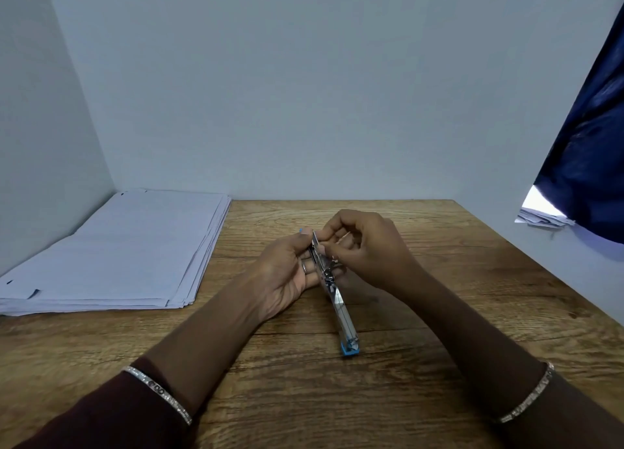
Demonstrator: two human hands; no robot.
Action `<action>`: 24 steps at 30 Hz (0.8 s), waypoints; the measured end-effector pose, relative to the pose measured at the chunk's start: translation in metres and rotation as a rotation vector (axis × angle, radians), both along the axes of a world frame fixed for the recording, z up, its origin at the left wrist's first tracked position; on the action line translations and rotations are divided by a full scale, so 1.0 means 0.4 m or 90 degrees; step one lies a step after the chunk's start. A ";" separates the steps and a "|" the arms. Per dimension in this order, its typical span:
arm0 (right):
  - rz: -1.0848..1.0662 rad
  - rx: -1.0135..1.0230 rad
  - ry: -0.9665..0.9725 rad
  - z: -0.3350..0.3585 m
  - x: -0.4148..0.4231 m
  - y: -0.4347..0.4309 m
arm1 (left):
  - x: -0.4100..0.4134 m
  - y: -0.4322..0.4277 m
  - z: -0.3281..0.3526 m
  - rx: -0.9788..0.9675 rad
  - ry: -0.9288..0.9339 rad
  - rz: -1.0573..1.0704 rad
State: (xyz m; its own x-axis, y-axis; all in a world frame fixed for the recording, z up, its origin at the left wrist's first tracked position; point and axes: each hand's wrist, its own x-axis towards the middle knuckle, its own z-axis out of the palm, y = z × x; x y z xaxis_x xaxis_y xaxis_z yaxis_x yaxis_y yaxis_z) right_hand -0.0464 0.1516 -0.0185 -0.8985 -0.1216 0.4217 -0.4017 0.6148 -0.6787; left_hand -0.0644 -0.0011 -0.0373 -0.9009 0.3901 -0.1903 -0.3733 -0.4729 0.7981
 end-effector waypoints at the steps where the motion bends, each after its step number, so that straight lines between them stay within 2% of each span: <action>1: 0.005 -0.105 -0.073 -0.002 0.000 0.001 | 0.001 0.000 0.002 -0.005 0.003 0.005; 3: 0.049 -0.271 -0.190 -0.005 0.002 0.003 | 0.002 -0.001 0.005 -0.021 0.012 0.031; 4: 0.074 -0.308 -0.221 -0.005 0.003 0.005 | 0.001 -0.002 0.007 -0.032 0.017 0.045; 9: 0.122 -0.396 -0.286 -0.001 0.015 -0.002 | -0.008 -0.016 0.018 -0.150 0.063 0.060; 13: 0.115 -0.539 -0.428 0.002 0.025 -0.012 | -0.014 -0.026 0.042 -0.280 0.113 0.060; 17: 0.138 -0.617 -0.552 0.008 0.035 -0.024 | -0.024 -0.018 0.074 -0.474 0.169 0.048; 21: 0.192 -0.656 -0.648 0.018 0.038 -0.022 | -0.035 -0.005 0.116 -0.680 0.194 -0.037; 24: 0.194 -0.708 -0.684 0.018 0.034 -0.016 | -0.042 0.015 0.135 -0.877 0.310 -0.051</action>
State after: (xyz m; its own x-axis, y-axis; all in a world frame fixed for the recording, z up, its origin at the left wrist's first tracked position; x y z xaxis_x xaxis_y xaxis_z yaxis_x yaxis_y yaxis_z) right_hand -0.0330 0.1452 -0.0112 -0.8260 -0.4220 -0.3738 0.5347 -0.3765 -0.7565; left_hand -0.0813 0.0047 0.0165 -0.9690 0.2064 -0.1356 0.0722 0.7617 0.6438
